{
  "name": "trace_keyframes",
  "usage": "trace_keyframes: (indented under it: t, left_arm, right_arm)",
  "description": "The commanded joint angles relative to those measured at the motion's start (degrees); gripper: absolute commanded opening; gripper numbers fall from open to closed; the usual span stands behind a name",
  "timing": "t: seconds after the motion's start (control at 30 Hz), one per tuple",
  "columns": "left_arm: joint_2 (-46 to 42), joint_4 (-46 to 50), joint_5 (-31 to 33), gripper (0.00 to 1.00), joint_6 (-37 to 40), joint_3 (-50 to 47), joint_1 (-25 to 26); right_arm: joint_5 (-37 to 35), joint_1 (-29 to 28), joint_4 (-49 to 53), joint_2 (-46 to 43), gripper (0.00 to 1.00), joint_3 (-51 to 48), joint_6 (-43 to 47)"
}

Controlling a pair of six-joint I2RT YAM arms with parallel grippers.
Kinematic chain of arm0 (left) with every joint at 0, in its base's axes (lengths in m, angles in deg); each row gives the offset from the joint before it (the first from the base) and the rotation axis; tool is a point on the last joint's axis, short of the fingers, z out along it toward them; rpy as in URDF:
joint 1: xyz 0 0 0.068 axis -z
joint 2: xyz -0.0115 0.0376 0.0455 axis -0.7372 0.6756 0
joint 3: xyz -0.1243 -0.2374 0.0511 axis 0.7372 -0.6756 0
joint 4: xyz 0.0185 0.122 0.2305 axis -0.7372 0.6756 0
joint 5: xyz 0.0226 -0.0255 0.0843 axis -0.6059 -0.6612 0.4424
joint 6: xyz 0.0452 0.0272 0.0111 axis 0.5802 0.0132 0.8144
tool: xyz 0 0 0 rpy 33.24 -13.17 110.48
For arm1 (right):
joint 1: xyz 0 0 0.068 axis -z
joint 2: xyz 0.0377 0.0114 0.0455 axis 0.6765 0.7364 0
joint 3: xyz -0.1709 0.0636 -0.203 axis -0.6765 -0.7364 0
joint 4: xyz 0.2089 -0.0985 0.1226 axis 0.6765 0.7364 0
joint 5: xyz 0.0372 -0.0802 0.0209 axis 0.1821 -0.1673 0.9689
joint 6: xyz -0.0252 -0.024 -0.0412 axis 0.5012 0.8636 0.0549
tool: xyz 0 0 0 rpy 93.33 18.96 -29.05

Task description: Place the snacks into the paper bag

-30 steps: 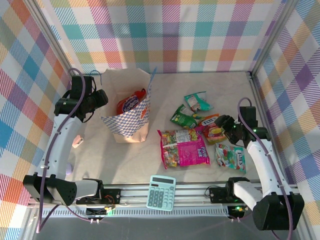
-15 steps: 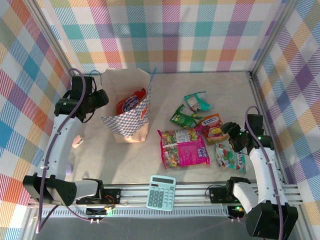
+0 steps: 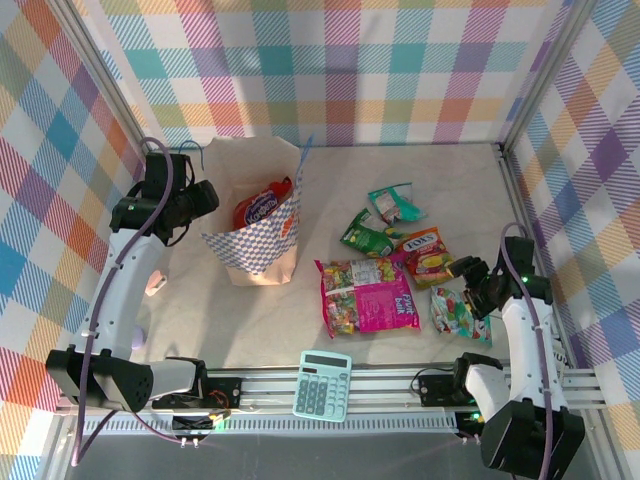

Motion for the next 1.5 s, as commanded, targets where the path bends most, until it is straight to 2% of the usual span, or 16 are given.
trace_keyframes:
  t: [0.0, 0.4, 0.67, 0.77, 1.0, 1.23, 1.47]
  left_arm:
    - [-0.66, 0.72, 0.42, 0.63, 1.32, -0.17, 0.56]
    - [-1.19, 1.87, 0.97, 0.65, 2.40, 0.12, 0.61]
    - [-1.01, 0.75, 0.06, 0.67, 2.38, -0.71, 0.64]
    - [-0.79, 0.73, -0.17, 0.67, 2.24, -1.03, 0.64]
    - [-1.16, 0.98, 0.11, 0.68, 2.15, -1.27, 0.64]
    - [-1.53, 1.56, 0.12, 0.69, 1.89, -1.02, 0.65]
    - [-1.72, 1.65, 0.29, 0.70, 1.71, -0.95, 0.64]
  right_arm:
    - [-0.02, 1.54, 5.76, -0.41, 0.83, 0.17, -0.87]
    - [5.40, 3.21, 11.43, -3.40, 0.83, -6.28, -9.02]
    - [3.49, 3.23, 14.56, -7.15, 0.84, -7.83, -10.71]
    - [3.29, 3.21, 14.52, -6.86, 0.88, -8.49, -10.88]
    - [2.03, 3.27, 11.21, -5.19, 0.90, -10.06, -10.88]
    - [2.39, 3.27, 6.63, 0.61, 0.90, -11.02, -9.81]
    - [2.25, 3.21, 1.42, 0.17, 0.89, -14.16, -11.41]
